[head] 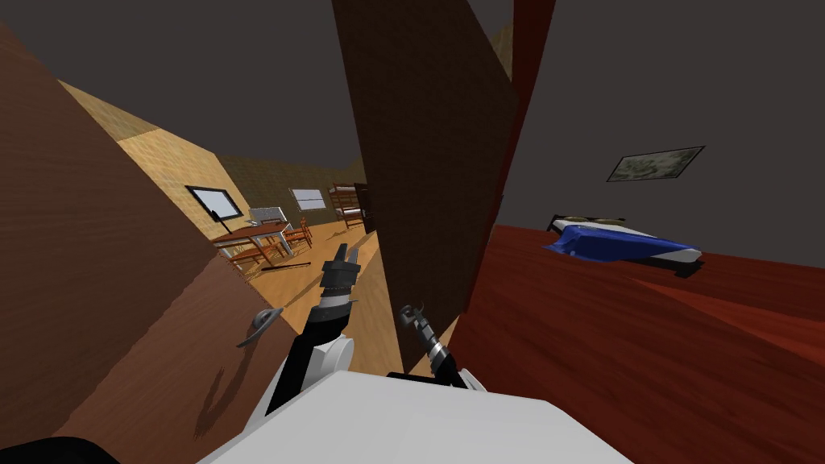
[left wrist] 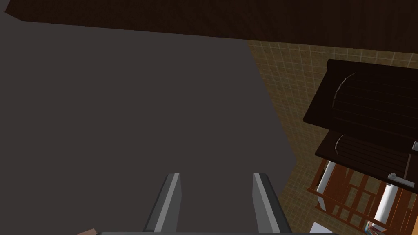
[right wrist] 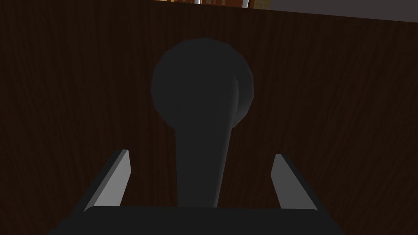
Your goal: Push the door open
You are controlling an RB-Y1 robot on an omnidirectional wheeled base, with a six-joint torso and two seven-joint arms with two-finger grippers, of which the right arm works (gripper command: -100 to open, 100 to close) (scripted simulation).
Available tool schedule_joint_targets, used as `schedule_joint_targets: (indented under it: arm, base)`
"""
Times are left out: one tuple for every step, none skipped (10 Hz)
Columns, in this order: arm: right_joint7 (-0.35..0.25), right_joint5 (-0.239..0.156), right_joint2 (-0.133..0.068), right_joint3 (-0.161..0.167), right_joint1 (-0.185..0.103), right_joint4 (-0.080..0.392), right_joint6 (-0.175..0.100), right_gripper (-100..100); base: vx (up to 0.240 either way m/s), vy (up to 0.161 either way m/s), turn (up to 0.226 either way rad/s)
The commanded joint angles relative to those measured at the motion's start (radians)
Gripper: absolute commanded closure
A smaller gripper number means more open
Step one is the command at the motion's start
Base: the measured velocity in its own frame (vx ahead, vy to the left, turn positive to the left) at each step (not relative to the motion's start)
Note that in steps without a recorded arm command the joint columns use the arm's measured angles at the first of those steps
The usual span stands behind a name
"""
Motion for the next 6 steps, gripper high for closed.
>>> schedule_joint_targets:
  arm:
    - [0.0,0.0,0.0,0.0,0.0,0.0,0.0,-100]
    - [0.0,0.0,0.0,0.0,0.0,0.0,0.0,100]
    - [0.0,0.0,0.0,0.0,0.0,0.0,0.0,100]
    - [0.0,0.0,0.0,0.0,0.0,0.0,0.0,100]
    - [0.0,0.0,0.0,0.0,0.0,0.0,0.0,100]
    - [0.0,0.0,0.0,0.0,0.0,0.0,0.0,100]
  base:
    - [0.079,0.055,0.002]
    - [-0.014,-0.007,-0.003]
    - [-0.026,-0.022,0.002]
    - [-0.024,-0.02,0.003]
    - [-0.021,-0.017,0.003]
    - [0.0,0.0,0.0]
